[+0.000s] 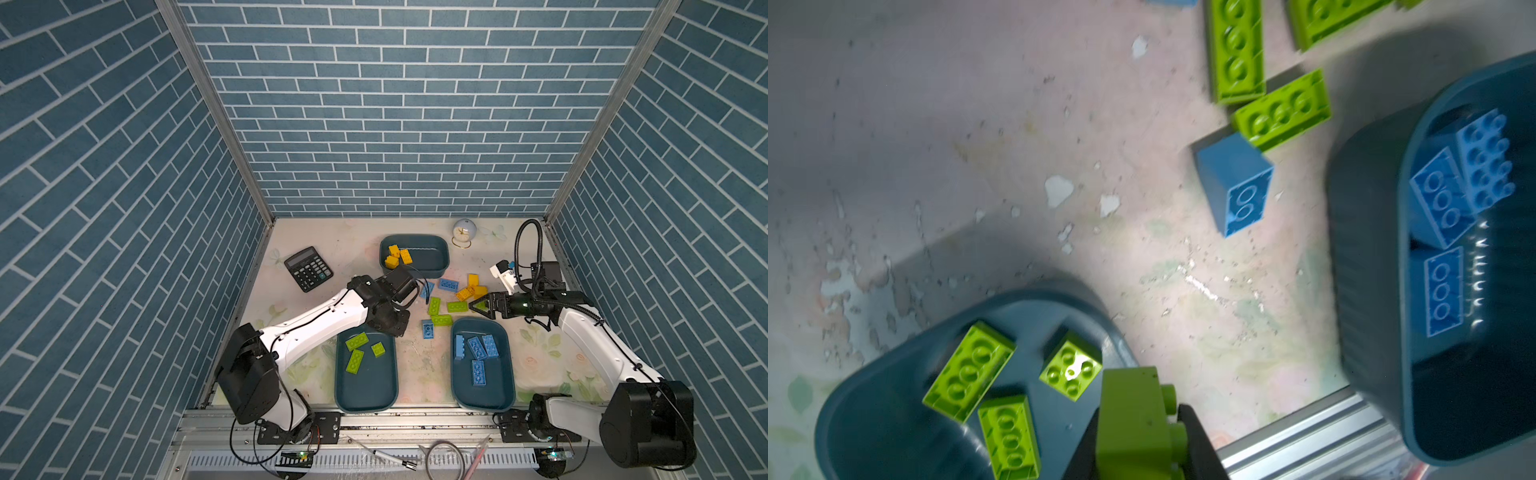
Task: Sort the legos into containers by color
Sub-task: 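Carry the green brick with the left gripper into the near green bin, release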
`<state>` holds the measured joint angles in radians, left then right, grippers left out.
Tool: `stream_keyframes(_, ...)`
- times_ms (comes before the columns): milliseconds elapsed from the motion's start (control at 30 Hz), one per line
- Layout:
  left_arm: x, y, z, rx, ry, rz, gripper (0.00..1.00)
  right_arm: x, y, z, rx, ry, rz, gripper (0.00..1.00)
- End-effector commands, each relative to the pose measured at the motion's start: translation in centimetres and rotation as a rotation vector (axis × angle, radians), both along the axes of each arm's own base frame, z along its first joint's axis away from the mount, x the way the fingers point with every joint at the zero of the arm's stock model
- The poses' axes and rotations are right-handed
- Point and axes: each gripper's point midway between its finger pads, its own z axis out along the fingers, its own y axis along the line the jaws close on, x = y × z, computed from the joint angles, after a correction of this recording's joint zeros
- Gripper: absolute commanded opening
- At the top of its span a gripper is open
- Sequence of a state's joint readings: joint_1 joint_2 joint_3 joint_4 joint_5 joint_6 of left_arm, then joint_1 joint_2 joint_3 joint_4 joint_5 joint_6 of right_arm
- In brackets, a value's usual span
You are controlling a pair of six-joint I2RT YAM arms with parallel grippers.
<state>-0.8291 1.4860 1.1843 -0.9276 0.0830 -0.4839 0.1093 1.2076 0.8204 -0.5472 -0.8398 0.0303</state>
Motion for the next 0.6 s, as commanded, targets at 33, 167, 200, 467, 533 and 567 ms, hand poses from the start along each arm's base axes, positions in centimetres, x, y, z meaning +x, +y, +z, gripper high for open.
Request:
stream_keyframes(33,-2.5,3.6,-1.8,0.051,0.084,0.087,0.23,-0.1,0.6,-0.1,0.025,0.006,0.021,0.97)
stream_keyframes(167,-4.0,5.7,-3.7,0.096,0.12,0.13,0.23,-0.2,0.7,-0.2,0.025,0.008,0.025,0.97)
stream_keyframes(200,-4.2,6.1,-4.1,0.107,0.122,0.136,0.23,-0.2,0.7,-0.3,0.023,0.011,0.024,0.97)
stream_keyframes(467,-5.3,7.3,-6.5,0.14,0.15,0.164,0.36,-0.3,0.6,-0.3,0.016,0.011,0.025,0.97)
stream_keyframes(533,-4.7,7.4,-5.6,0.153,0.124,0.161,0.46,-0.4,0.6,-0.3,0.014,0.012,0.026,0.97)
stream_keyframes(567,-4.4,7.3,-5.0,0.151,0.111,0.158,0.48,-0.4,0.6,-0.3,0.014,0.012,0.026,0.97)
